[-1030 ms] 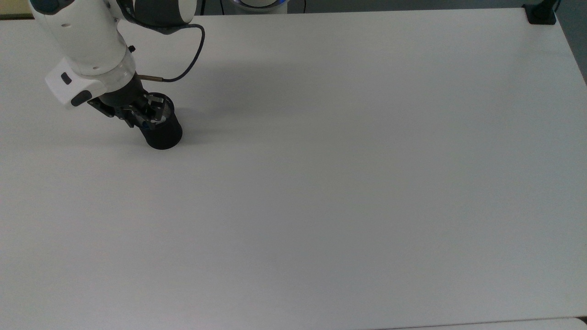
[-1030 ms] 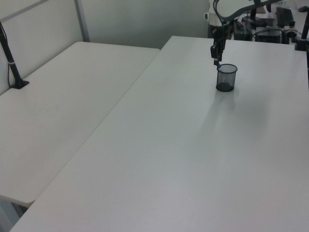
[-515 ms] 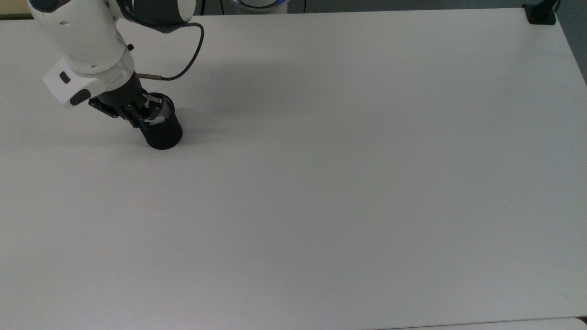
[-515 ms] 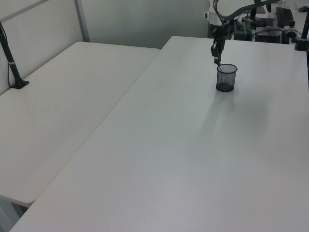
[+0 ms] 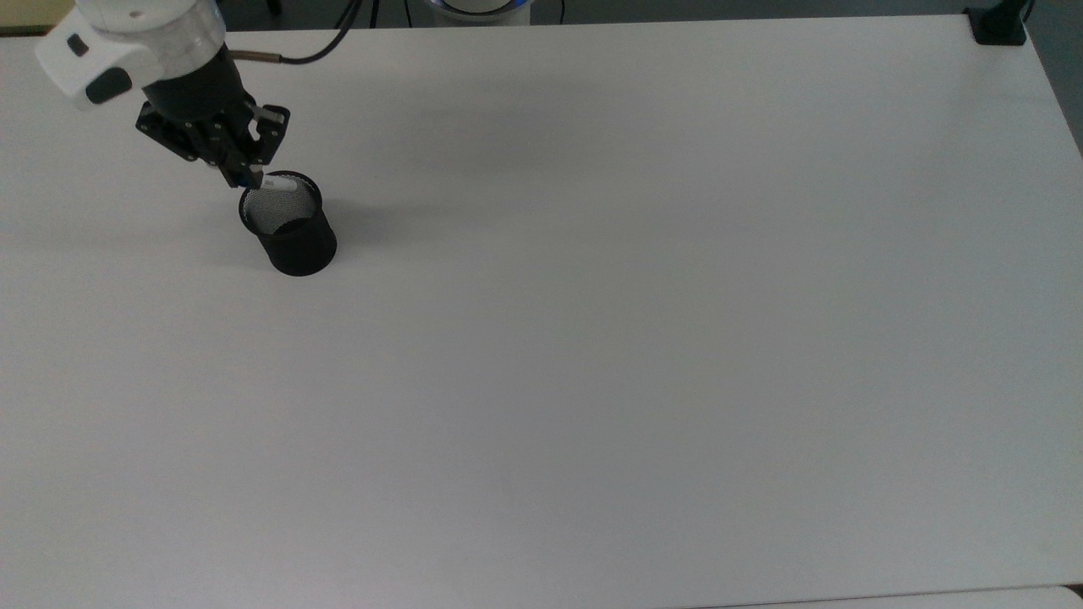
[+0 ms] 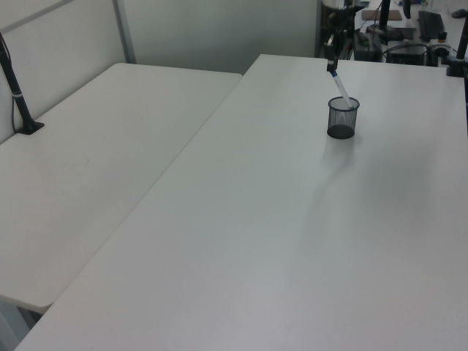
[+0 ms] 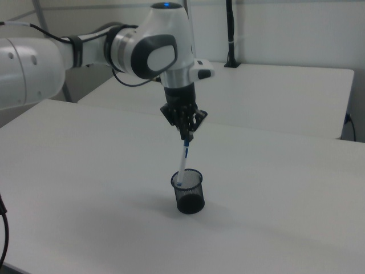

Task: Remove the marker
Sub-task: 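Carry the marker away from the cup and lower it to the table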

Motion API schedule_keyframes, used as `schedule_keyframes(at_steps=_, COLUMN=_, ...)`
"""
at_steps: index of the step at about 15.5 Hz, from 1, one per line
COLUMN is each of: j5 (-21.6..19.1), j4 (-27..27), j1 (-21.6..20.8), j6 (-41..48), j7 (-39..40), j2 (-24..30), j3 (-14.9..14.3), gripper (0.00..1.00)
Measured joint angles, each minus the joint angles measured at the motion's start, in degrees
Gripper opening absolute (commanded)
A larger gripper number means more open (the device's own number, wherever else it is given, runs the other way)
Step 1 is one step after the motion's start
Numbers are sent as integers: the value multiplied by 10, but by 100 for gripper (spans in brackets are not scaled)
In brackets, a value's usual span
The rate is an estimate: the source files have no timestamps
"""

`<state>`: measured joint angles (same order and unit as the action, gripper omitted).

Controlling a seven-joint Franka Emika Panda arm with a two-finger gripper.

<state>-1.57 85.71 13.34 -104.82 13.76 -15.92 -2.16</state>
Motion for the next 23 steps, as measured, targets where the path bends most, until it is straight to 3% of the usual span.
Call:
schedule_keyframes(at_steps=5, j5=-24, j4=-13, j1=0, j6=44, j7=3, j2=59, j3=0, gripper=7)
schedule_keyframes(at_steps=9, j5=-42, j4=-33, j1=-7, j6=132, j7=6, j2=66, j3=6, gripper=7)
schedule_keyframes(at_steps=23, j5=-31, j4=-17, j1=-154, j6=173, j7=6, j2=-64, j3=10, gripper=9)
